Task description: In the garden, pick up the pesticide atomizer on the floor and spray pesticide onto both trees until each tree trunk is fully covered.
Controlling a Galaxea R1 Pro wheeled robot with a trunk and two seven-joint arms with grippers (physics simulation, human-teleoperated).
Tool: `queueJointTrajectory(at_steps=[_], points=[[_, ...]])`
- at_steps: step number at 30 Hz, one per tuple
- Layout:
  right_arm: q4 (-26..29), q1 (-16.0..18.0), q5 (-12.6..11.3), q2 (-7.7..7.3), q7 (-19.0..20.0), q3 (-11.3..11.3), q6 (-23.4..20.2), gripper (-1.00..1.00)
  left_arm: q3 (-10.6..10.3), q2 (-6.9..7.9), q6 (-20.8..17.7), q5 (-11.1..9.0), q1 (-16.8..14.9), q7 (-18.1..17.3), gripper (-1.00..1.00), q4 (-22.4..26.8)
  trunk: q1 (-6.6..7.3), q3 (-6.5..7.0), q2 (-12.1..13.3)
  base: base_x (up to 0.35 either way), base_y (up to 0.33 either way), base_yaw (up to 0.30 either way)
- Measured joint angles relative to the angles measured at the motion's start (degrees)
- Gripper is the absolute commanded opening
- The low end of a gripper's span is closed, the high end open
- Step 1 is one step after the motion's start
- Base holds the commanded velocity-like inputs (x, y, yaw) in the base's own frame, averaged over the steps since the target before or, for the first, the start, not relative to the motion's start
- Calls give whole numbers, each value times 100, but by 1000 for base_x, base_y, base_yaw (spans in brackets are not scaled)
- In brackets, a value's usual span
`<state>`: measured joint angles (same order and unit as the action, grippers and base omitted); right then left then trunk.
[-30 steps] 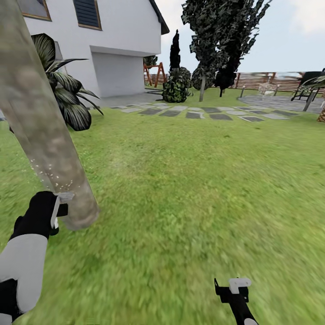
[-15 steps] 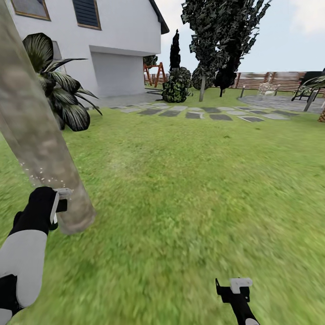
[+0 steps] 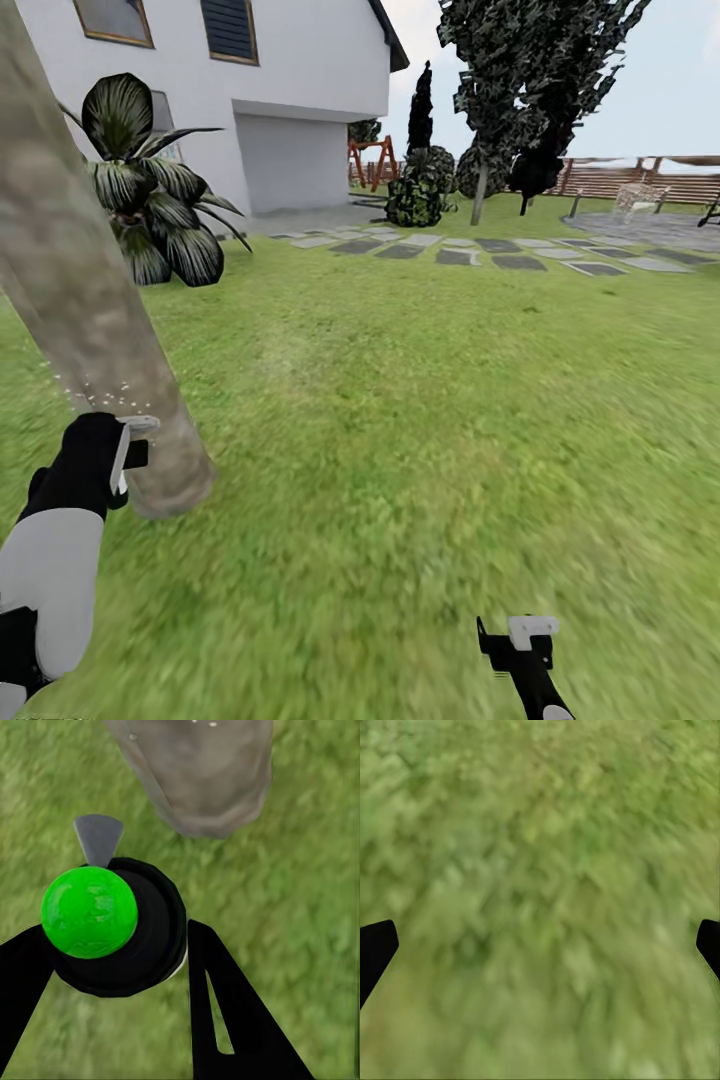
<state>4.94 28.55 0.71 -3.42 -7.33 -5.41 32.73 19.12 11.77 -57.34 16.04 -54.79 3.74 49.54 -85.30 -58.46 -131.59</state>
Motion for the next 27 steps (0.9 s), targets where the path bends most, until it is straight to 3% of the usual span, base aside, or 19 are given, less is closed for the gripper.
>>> queueJointTrajectory(at_steps=[27], points=[[1, -1, 0, -9, -2, 0, -1, 100, -6, -42, 7, -3, -1, 0, -100, 0, 1, -83, 0, 177, -222, 73]])
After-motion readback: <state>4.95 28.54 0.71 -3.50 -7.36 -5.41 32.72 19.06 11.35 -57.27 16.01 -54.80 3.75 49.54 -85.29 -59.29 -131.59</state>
